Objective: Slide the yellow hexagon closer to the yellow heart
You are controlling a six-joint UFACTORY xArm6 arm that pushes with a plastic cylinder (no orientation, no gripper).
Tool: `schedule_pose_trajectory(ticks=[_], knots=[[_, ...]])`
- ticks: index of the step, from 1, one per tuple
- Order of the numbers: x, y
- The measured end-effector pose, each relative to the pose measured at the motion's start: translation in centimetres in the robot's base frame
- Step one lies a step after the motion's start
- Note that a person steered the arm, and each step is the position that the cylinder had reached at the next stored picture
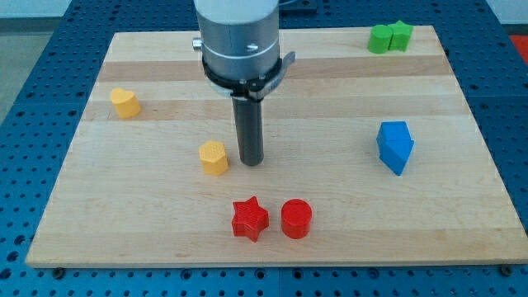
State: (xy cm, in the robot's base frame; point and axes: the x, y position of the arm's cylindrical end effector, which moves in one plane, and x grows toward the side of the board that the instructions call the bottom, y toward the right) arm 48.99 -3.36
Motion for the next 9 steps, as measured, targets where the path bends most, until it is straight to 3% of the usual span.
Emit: schedule_pose_trajectory(ticks=[3,9], knots=[[0.1,-7.6],[-3.0,-17.4]])
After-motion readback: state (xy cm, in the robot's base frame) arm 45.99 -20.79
